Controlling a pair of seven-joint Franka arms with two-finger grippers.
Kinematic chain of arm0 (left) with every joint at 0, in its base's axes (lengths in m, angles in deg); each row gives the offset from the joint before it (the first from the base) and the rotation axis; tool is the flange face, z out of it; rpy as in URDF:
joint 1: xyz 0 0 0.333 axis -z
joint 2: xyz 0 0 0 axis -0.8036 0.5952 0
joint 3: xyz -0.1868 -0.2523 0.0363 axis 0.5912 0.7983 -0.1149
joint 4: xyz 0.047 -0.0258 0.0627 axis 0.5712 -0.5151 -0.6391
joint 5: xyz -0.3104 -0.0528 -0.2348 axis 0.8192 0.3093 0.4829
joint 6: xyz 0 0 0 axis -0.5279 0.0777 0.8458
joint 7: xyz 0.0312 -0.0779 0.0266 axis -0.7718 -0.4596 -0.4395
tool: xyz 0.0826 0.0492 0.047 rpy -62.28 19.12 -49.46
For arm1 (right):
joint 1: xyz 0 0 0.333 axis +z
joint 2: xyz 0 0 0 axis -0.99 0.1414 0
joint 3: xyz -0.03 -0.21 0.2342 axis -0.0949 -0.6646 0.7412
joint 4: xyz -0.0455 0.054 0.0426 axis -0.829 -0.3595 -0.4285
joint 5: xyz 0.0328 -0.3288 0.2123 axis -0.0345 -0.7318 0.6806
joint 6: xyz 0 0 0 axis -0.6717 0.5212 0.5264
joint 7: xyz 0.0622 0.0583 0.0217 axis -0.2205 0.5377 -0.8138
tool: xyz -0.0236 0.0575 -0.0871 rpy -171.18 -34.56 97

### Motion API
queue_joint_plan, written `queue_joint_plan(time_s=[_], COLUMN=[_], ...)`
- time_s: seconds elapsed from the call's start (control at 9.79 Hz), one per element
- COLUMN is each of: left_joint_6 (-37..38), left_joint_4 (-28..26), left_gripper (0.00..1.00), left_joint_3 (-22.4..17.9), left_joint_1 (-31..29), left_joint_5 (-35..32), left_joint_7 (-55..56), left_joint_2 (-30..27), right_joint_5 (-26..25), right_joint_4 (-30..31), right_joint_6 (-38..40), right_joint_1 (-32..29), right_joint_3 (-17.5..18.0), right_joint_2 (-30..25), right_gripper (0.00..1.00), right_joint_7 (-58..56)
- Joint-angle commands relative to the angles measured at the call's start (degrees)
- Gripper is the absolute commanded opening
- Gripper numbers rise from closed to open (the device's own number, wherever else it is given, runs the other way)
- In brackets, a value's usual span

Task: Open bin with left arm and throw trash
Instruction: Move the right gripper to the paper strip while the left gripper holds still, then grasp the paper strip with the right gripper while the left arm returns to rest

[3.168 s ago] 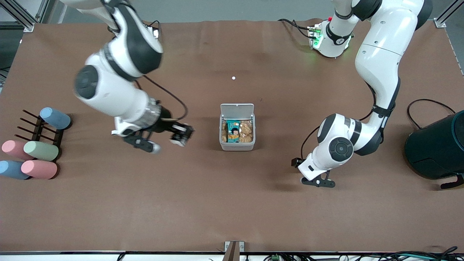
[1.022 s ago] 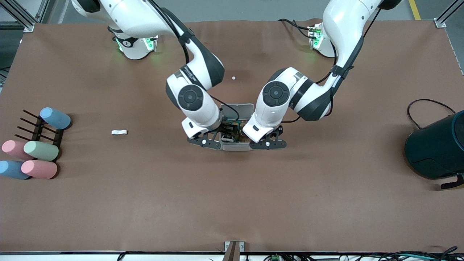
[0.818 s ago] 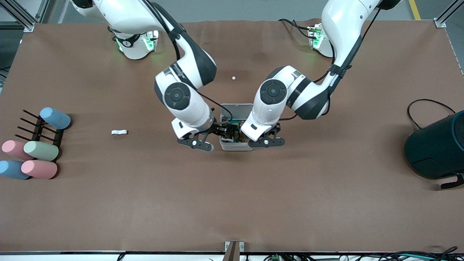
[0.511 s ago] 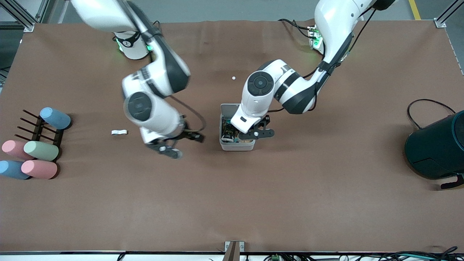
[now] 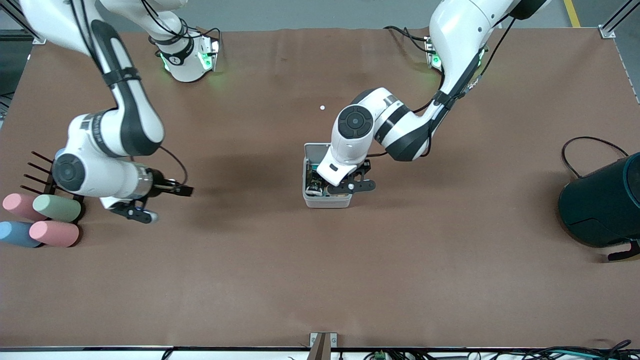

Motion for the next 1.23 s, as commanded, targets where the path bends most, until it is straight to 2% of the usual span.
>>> queue_joint_plan(time_s=[0.0,0.2,0.41,0.61,0.72,0.92,1.02,1.12], left_joint_6=[0.37,1.16,2.82,7.03,10.62,20.27,23.45,27.49], left_joint_4=[0.40,0.31,0.40,0.66,2.23,7.14,7.60,7.52], left_gripper=[1.00,1.00,1.00,1.00,1.00,1.00,1.00,1.00], left_joint_3=[0.29,0.38,0.38,0.73,0.64,0.64,0.12,-2.67], left_joint_1=[-2.45,-6.57,-10.01,-15.53,-17.65,-23.52,-25.99,-26.63], left_joint_5=[-1.10,-0.49,-0.31,-0.22,0.65,4.86,5.83,7.41], left_joint_7=[-0.41,-3.82,-4.28,-6.28,-11.26,-23.37,-29.36,-36.12], left_joint_2=[-1.30,-4.11,-7.19,-11.22,-12.90,-14.66,-17.54,-20.79], right_joint_5=[-5.58,-6.04,-5.25,-5.25,-5.25,-5.25,-5.25,-5.25], right_joint_4=[4.97,12.49,20.06,20.62,21.23,21.50,21.94,22.81], right_joint_6=[-2.35,-10.75,-19.47,-18.80,-19.76,-25.27,-27.05,-27.58], right_joint_1=[-4.10,-7.26,-10.08,-9.40,-8.17,-7.90,-7.81,-8.07], right_joint_3=[1.27,1.27,1.27,1.36,1.36,1.36,1.27,1.27], right_joint_2=[-1.93,-1.93,-1.93,-2.11,-2.11,-1.93,-1.76,-1.84], right_gripper=[0.96,0.98,0.98,0.98,0.98,0.98,0.98,0.97], right_joint_7=[-6.04,-7.92,-2.25,14.66,21.89,30.36,32.32,32.86])
